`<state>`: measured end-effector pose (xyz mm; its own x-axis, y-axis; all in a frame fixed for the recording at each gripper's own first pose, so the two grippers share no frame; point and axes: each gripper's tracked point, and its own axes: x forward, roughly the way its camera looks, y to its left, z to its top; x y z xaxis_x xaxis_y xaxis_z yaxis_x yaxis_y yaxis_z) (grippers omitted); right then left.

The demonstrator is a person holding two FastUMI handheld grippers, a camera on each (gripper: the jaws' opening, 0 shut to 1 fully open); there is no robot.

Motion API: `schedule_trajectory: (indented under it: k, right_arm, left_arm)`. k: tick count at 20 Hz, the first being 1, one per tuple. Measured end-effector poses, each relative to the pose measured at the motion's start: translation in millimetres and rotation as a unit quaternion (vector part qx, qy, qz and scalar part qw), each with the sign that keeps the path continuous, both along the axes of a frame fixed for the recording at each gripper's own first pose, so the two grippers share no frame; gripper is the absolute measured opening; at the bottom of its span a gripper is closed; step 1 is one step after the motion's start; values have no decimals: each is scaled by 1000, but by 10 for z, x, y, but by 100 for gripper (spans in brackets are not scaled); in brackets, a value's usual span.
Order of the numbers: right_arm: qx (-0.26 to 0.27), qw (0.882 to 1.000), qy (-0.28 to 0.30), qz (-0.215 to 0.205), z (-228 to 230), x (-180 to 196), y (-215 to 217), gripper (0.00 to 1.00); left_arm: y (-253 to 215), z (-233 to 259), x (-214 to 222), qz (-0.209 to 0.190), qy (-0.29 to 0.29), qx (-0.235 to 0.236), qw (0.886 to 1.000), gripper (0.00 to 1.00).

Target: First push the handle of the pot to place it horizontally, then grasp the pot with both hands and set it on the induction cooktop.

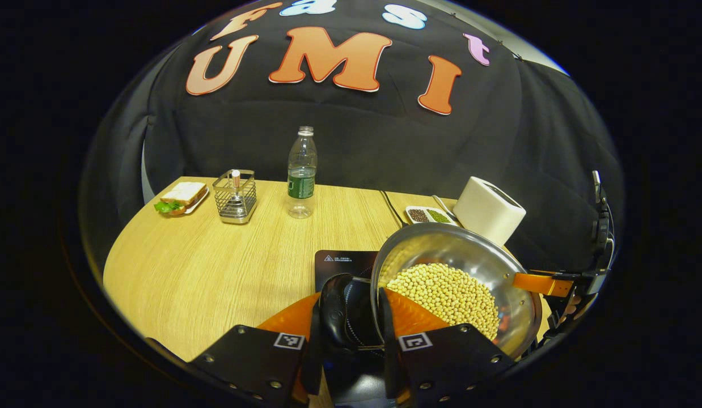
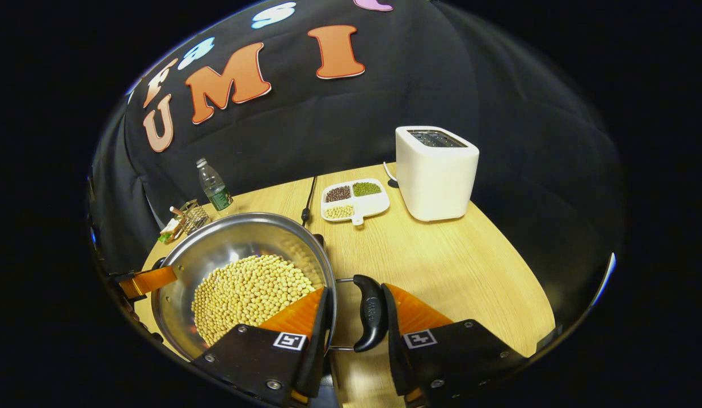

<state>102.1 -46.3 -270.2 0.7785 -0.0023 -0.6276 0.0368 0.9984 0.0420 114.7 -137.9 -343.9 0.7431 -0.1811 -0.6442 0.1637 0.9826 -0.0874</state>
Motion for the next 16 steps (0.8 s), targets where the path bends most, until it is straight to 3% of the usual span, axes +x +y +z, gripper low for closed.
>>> schedule_trajectory:
  k: [2, 3, 4, 5, 6, 7, 9, 16]
  right_arm:
    - [-20, 1000, 0, 19, 7, -25, -8, 54]
    - [-15, 1000, -1, 21, 38, -15, 8, 58]
    - [-9, 1000, -9, 18, 127, -3, 27, 55]
    - [-6, 1000, -20, 17, 219, 12, 47, 70]
    - [-7, 999, -35, 16, 318, 23, 53, 77]
    - [-13, 999, -50, 14, 443, 18, 38, 92]
    - [-25, 996, -82, 18, 738, -5, 57, 95]
    - [-23, 979, -201, 31, 2052, -259, 325, 95]
  left_arm:
    - [-17, 121, 78, -21, -41, 38, 998, 55]
    - [-14, 200, 95, -24, -54, 49, 997, 55]
    - [-26, 301, 96, -24, -66, 50, 996, 55]
    - [-86, 423, 65, -27, -77, 34, 996, 57]
    - [-113, 568, 50, -28, -89, 21, 995, 61]
    - [-91, 745, 56, -25, -109, 15, 994, 74]
    - [3, 1169, 60, -13, -157, 18, 987, 91]
    - [415, 2680, -161, 28, -302, 44, 952, 92]
